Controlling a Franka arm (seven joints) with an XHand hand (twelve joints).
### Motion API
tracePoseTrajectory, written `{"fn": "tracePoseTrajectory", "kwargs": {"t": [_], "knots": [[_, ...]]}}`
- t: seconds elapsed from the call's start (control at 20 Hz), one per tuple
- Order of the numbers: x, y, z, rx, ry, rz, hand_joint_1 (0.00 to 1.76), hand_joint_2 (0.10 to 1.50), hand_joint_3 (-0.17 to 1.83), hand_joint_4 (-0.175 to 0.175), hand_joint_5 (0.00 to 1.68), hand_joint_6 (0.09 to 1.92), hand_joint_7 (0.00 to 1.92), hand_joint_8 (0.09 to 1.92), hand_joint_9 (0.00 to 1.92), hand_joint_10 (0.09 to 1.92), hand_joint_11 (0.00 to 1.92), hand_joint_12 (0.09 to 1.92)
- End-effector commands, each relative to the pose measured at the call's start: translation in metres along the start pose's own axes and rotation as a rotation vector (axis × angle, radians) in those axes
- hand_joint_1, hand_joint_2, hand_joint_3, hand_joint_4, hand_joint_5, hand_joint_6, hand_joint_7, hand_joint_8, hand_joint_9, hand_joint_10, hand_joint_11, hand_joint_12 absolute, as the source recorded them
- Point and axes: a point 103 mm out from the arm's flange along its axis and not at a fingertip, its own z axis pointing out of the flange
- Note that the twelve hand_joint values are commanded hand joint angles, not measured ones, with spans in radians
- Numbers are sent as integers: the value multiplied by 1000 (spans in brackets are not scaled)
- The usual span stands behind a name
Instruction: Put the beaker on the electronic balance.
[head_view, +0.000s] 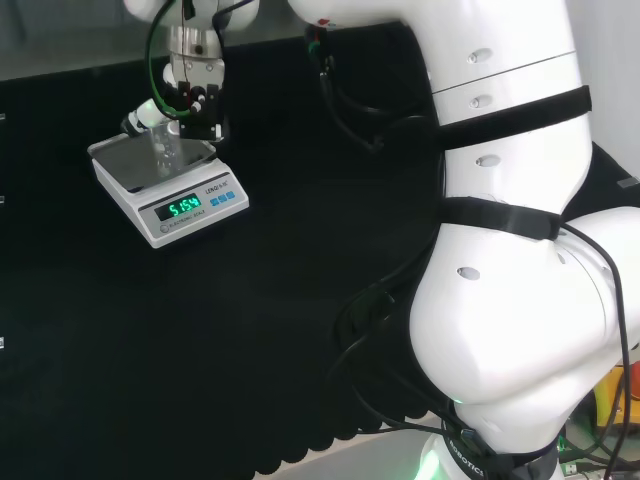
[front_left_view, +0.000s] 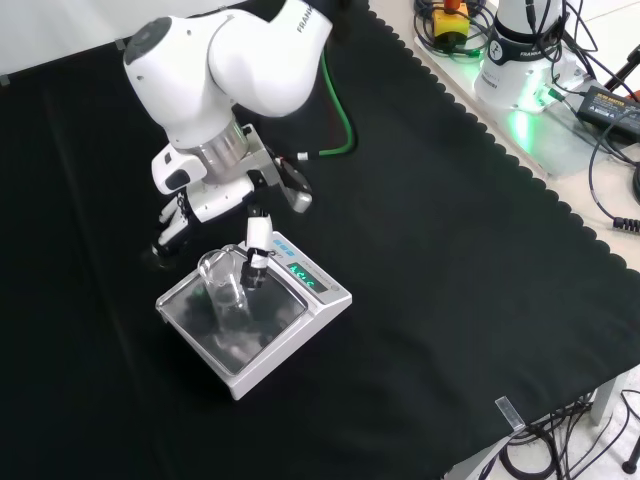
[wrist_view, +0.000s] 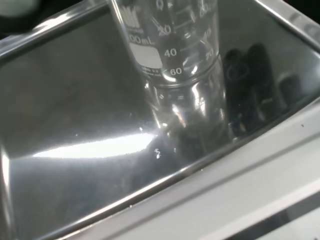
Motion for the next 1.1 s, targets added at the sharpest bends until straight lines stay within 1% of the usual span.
{"fn": "tracePoseTrajectory", "kwargs": {"t": [0.05, 0.15, 0.2, 0.25, 0.3, 0.35, 0.4, 0.45, 0.5, 0.55, 0.65, 0.75, 0.8, 0.9, 1.1], "knots": [[-10, -6, -19, 63, 1, 5, 475, 612, 143, -67, 8, 87, 53, 87, 103, 87, 11, 1286], [-15, -6, -24, 69, 25, 2, 459, 621, 115, -64, 1, 87, 13, 87, 53, 87, 1, 1218], [-19, -8, -28, 56, 62, -17, 451, 626, 104, -63, 0, 87, 5, 87, 39, 87, 0, 1194], [-25, -11, -32, 29, 127, -52, 444, 629, 96, -62, 0, 87, 2, 87, 31, 87, 0, 1180], [-34, -14, -37, 15, 232, -120, 437, 632, 92, -64, 0, 87, 8, 87, 40, 87, 0, 1170], [-43, -16, -43, 27, 350, -192, 431, 636, 85, -68, 0, 87, 32, 87, 68, 87, 0, 1176], [-52, -19, -49, 52, 459, -258, 428, 640, 80, -73, 3, 87, 60, 87, 95, 87, 0, 1182], [-63, -22, -56, 79, 553, -310, 425, 646, 78, -79, 14, 87, 88, 87, 114, 87, 0, 1187], [-74, -26, -67, 100, 603, -348, 422, 663, 60, -85, 30, 87, 97, 99, 102, 132, 0, 1192], [-86, -32, -80, 105, 612, -370, 421, 677, 42, -90, 47, 87, 86, 190, 63, 276, 0, 1210], [-111, -46, -107, 103, 600, -393, 417, 695, 20, -97, 80, 87, 28, 432, 17, 486, 0, 1244], [-135, -61, -131, 85, 606, -415, 414, 703, 14, -102, 110, 87, 6, 574, 3, 576, 0, 1279], [-148, -68, -142, 74, 611, -425, 414, 706, 12, -103, 124, 87, 2, 620, 1, 604, 0, 1293], [-171, -81, -161, 58, 583, -443, 413, 709, 11, -104, 144, 87, 0, 686, 0, 661, 0, 1326], [-216, -101, -184, 54, 524, -499, 411, 713, 9, -104, 190, 87, 25, 768, 0, 798, 0, 1419]]}}
